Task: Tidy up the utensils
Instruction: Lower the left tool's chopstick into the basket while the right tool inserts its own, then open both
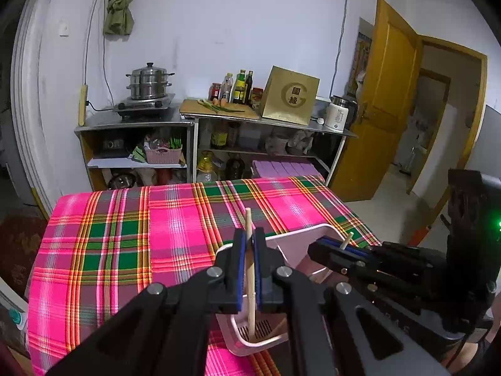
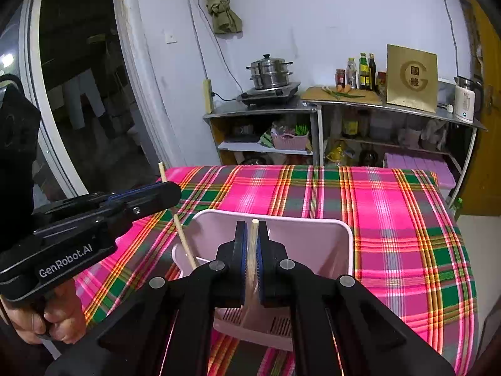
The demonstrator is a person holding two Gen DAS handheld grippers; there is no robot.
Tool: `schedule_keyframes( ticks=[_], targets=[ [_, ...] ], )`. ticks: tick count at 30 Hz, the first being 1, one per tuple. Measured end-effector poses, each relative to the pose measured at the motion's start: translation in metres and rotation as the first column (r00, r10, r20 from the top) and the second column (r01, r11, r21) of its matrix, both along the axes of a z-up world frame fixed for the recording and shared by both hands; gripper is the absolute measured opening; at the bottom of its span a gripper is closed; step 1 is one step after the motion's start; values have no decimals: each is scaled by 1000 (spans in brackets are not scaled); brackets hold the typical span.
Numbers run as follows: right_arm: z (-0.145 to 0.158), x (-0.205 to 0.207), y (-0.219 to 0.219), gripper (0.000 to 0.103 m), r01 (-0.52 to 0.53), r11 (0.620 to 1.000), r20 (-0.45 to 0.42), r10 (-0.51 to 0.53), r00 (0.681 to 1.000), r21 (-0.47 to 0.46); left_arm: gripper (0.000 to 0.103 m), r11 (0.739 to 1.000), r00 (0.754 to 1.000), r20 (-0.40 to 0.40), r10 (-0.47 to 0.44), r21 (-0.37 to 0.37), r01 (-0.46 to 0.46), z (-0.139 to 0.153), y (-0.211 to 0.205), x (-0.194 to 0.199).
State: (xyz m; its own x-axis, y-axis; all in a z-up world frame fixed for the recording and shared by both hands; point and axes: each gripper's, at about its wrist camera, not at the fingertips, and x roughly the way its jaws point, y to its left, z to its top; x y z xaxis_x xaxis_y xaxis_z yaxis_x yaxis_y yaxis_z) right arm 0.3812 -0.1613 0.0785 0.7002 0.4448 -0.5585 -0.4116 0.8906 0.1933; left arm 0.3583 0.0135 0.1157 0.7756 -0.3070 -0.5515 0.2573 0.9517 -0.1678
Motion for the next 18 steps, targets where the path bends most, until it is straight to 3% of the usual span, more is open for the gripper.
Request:
schedule_keyframes(
  ticks=[2,3,4,5,12,18],
  targets=[
    [0,-2,-1,6,1,1000,-5,-1,1000,-9,7,1000,1000,-2,3,10,-3,1,0,-2],
    [1,-4,-2,14,1,1000,-6,-1,1000,-13,9,1000,1000,-6,1,10,0,0,1,-2],
    [2,-5,-2,24,2,1000,-5,-2,1000,-12,17,1000,1000,-12,3,9,-3,0,2,-4],
    [3,-7,-3,26,3,1000,-5,-3,1000,-11,24,1000,1000,-13,7,5,-7,0,3,-6],
    [5,-35,-15,27,6,1000,4,-6,1000,-3,27,999,1000,-7,29,-28,-30,0,14,-36],
    [4,-85,-38,27,31,999,32,-32,999,15,27,999,999,7,39,-34,-39,-7,19,-84]
  ],
)
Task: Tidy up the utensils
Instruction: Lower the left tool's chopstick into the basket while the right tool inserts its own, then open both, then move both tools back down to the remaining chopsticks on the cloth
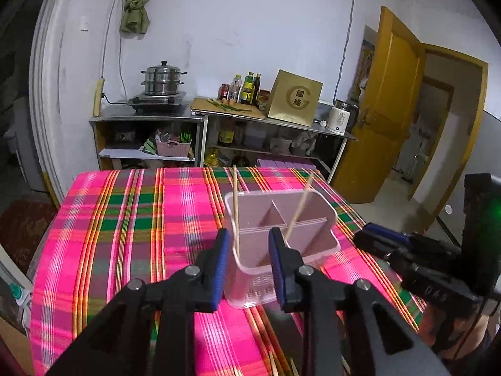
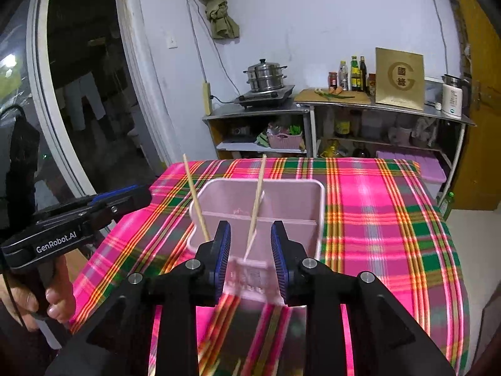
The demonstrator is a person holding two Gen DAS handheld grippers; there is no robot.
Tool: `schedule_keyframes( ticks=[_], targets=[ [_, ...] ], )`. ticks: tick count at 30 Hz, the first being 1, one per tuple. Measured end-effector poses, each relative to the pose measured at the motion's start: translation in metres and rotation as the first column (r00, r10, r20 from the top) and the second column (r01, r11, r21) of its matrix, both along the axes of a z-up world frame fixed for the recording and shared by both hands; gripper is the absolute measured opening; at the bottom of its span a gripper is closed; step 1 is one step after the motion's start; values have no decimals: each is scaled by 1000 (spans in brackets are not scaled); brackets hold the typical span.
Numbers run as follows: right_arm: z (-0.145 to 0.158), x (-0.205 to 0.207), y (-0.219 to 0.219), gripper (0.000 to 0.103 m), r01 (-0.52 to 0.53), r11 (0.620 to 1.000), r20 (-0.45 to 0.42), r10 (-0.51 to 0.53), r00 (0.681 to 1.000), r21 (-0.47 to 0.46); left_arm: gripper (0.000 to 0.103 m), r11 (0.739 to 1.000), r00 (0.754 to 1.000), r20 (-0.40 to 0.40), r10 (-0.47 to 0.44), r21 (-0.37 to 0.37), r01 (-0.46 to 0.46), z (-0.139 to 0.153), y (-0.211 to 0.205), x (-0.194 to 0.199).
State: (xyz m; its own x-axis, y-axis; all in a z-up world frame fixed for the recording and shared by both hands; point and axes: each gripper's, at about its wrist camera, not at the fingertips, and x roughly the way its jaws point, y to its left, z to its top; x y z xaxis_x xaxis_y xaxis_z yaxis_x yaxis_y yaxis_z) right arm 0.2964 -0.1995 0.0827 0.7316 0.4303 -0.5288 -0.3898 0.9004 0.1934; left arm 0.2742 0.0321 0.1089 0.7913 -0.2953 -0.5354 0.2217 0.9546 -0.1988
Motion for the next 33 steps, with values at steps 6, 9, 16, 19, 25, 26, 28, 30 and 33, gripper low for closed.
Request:
schedule_keyframes(
  ticks=[6,9,16,19,25,26,28,30,33],
  targets=[
    [-9,-65,-20,27,-3,1000,27,3,1000,3,27,1000,1000,-18,-9,17,9,-25,-4,-59],
    [-19,-94,-27,27,-9,1000,27,9,1000,-6,27,1000,999,-33,-13,22,14,-38,-6,-82],
    [-42,-143,-46,27,12,1000,8,-12,1000,-14,27,999,998,-64,-18,32,21,-64,-10,-124],
    [-52,-154,-52,27,20,1000,-8,-20,1000,-24,27,1000,997,-80,-15,20,17,-74,-7,-137],
    [-69,-172,-61,27,32,999,-39,-33,999,-33,27,1000,992,-122,13,21,-10,-93,-1,-154],
    [-70,-173,-61,27,30,999,-42,-32,999,-34,27,1000,992,-127,16,29,-12,-95,-1,-157],
    [-73,-173,-59,27,29,999,-46,-31,998,-43,27,999,990,-138,17,39,-12,-100,-2,-158],
    [-74,-172,-57,27,28,998,-45,-30,999,-54,27,999,989,-148,16,40,-10,-104,-2,-159],
    [-76,-171,-54,27,22,998,-43,-25,999,-63,27,999,986,-163,25,49,-18,-109,-2,-155]
  ],
)
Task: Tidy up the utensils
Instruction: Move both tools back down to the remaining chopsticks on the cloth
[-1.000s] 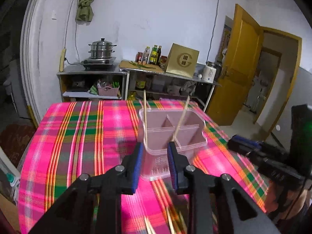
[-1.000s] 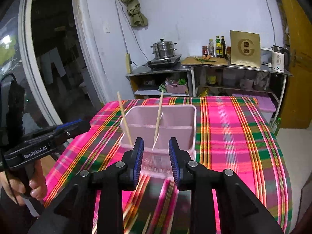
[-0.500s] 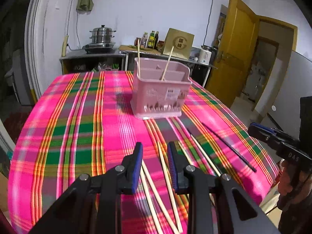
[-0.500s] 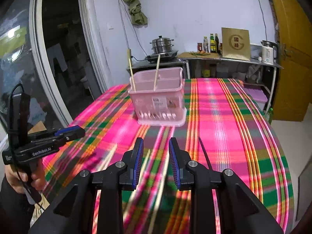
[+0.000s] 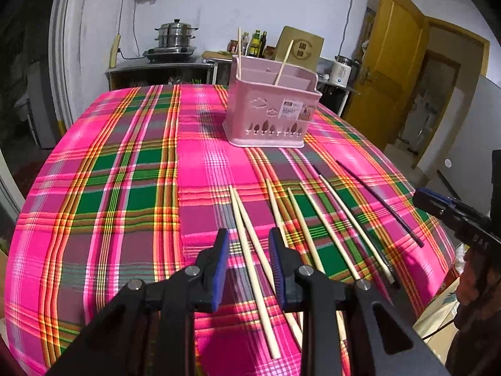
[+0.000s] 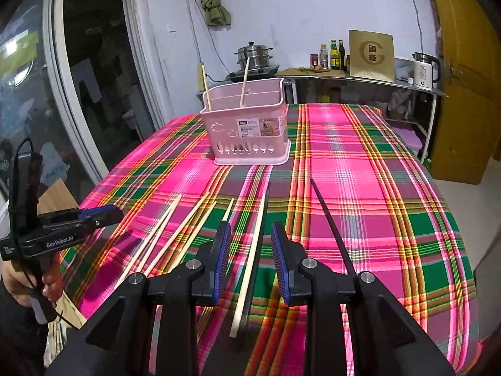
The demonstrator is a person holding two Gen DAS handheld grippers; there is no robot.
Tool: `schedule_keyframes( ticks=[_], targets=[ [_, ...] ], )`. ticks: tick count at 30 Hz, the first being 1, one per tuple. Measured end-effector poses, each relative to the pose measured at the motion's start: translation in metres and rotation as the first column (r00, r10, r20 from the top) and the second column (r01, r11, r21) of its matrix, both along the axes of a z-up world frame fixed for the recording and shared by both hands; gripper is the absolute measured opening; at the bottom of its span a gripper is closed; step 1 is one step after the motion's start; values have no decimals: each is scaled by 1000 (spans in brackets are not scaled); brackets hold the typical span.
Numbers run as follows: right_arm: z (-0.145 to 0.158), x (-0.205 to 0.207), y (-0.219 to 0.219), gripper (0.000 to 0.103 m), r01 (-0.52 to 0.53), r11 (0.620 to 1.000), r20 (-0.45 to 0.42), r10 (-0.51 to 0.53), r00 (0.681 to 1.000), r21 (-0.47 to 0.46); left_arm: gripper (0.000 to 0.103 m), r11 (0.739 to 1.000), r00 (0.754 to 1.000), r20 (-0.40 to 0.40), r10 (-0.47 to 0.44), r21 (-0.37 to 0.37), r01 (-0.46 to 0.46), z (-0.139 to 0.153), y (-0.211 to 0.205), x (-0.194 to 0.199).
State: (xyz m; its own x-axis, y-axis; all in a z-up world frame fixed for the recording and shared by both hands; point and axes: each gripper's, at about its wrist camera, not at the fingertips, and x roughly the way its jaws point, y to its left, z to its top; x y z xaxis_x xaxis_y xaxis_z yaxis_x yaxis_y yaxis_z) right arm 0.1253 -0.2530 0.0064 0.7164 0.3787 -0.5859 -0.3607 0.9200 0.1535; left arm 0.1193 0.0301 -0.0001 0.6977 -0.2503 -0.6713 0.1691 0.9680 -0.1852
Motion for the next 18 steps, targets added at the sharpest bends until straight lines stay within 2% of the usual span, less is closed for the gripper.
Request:
schedule_keyframes(
  ticks=[9,18],
  targets=[
    [-13,15,14,27,-8,999,-32,7,999,-41,27,1000,999,-44,9,14,-8,-15,1,18],
    [-25,50,19,27,-2,998,-86,-4,996,-65,27,999,993,-119,14,34,-10,-33,0,50]
  ],
)
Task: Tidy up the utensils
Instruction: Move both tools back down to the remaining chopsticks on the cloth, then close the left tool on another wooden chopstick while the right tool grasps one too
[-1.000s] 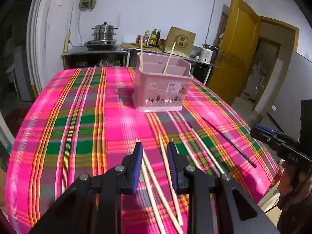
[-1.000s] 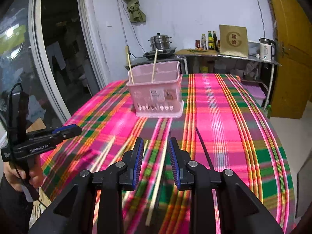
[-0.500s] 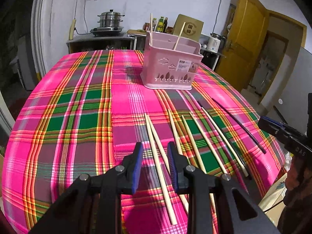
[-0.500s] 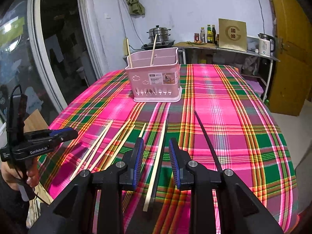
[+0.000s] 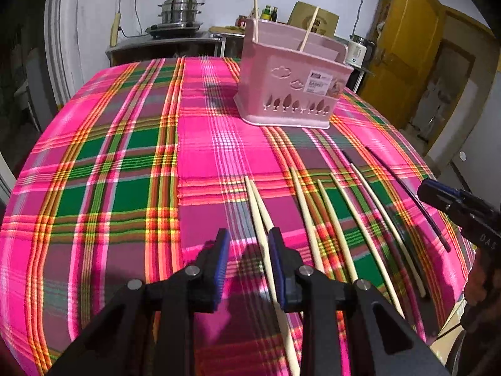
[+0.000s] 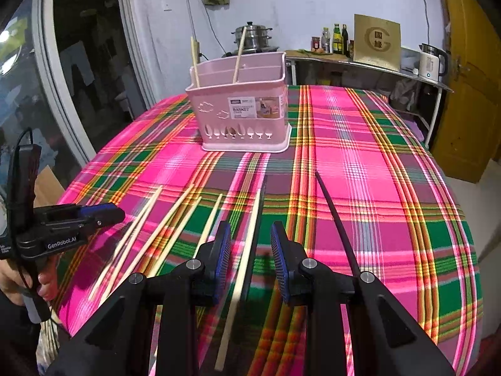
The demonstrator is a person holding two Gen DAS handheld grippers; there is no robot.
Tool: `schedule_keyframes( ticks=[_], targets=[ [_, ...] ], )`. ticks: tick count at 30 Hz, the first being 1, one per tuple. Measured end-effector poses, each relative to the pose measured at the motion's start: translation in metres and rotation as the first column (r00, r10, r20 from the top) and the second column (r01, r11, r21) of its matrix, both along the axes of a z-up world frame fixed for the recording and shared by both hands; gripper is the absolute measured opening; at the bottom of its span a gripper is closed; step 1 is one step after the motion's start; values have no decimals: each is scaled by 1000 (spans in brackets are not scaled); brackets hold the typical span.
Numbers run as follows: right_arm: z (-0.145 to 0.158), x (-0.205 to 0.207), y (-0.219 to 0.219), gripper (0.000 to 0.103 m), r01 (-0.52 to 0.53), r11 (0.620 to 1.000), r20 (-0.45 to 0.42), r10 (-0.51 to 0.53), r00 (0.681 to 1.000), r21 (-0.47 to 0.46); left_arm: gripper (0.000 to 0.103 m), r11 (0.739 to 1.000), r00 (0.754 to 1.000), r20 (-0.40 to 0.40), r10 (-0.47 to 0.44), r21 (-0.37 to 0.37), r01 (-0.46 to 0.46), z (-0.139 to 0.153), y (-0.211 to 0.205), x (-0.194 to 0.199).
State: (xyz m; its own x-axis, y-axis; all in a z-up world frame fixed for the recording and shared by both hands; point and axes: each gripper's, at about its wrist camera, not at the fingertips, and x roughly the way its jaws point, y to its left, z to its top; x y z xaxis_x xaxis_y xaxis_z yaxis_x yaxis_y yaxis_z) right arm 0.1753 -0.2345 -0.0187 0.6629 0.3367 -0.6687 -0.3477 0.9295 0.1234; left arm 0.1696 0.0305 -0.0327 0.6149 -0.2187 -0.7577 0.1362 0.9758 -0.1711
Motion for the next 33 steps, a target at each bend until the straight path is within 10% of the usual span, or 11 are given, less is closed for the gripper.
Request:
schedule_keyframes(
  ticks=[33],
  targets=[
    [-34,87,39,21,-13,976,-110,-11,994,-217,27,995,1000,-16,-16,100,17,-9,-10,23]
  ],
)
